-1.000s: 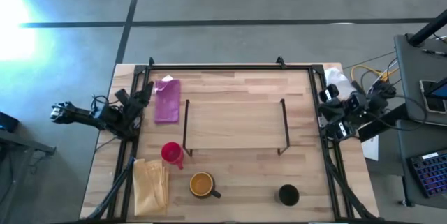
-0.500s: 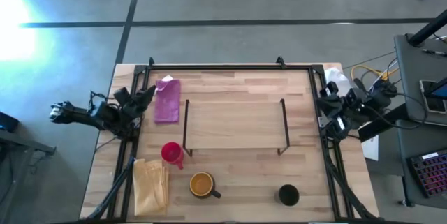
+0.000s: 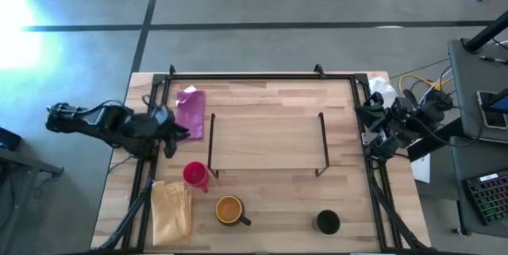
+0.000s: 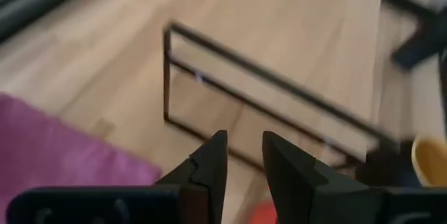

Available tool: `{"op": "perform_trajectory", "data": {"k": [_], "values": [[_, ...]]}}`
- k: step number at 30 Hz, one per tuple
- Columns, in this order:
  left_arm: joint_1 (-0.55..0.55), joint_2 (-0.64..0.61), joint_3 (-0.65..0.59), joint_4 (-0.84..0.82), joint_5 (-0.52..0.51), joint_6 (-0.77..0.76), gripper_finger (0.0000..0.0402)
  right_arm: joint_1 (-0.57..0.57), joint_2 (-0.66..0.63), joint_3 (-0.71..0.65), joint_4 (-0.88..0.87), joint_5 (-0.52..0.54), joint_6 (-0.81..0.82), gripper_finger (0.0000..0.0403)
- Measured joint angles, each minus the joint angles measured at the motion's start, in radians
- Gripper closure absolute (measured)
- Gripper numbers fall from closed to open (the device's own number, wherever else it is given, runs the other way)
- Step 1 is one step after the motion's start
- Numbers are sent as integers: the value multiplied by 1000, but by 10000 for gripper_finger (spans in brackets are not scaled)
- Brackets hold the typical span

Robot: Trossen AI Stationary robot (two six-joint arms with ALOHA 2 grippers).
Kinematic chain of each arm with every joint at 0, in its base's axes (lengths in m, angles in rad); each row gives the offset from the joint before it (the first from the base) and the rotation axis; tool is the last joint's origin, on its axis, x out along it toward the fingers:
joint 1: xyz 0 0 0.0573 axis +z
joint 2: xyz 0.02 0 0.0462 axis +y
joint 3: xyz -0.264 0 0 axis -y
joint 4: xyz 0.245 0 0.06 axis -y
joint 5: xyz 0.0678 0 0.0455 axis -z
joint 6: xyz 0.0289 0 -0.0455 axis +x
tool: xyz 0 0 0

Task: Stack small to large cups/mugs on shelf
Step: Put the red mug on the shelf

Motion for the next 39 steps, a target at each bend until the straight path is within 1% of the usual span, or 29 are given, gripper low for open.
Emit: {"op": "perform_trajectory", "data": {"k": [3, 5, 7, 10, 13, 16, 21, 23, 26, 32, 35, 37, 39], "values": [[0, 48, 22, -67, 57, 0, 324, 0, 30, 0, 2, 3, 39, 394], [0, 72, 21, -71, 104, 0, 324, 0, 48, -1, 5, 3, 70, 394], [1, 90, 14, -74, 179, -9, 324, 0, 65, -1, 17, 3, 108, 394], [0, 121, 6, -73, 322, -66, 324, 0, 81, 4, 23, 3, 124, 394], [-9, 156, 4, -75, 393, -80, 324, 0, 94, 11, 24, 3, 106, 394], [-29, 190, 9, -79, 396, -93, 324, 0, 100, 13, 25, 3, 107, 394], [-34, 231, 8, -91, 346, -104, 324, 0, 108, 13, 24, 3, 117, 394], [-34, 243, 10, -92, 345, -103, 320, 0, 107, 13, 25, 3, 116, 394], [-37, 258, 12, -91, 345, -102, 303, 0, 107, 13, 25, 3, 114, 394], [-49, 295, 7, -104, 331, -113, 254, 0, 105, 13, 25, 4, 114, 394], [-49, 327, 9, -143, 325, -166, 237, 0, 105, 13, 25, 4, 110, 394], [-49, 356, 13, -174, 325, -228, 229, 0, 105, 13, 25, 9, 108, 394], [-49, 386, 22, -187, 332, -291, 225, 0, 105, 13, 25, 47, 110, 394]]}}
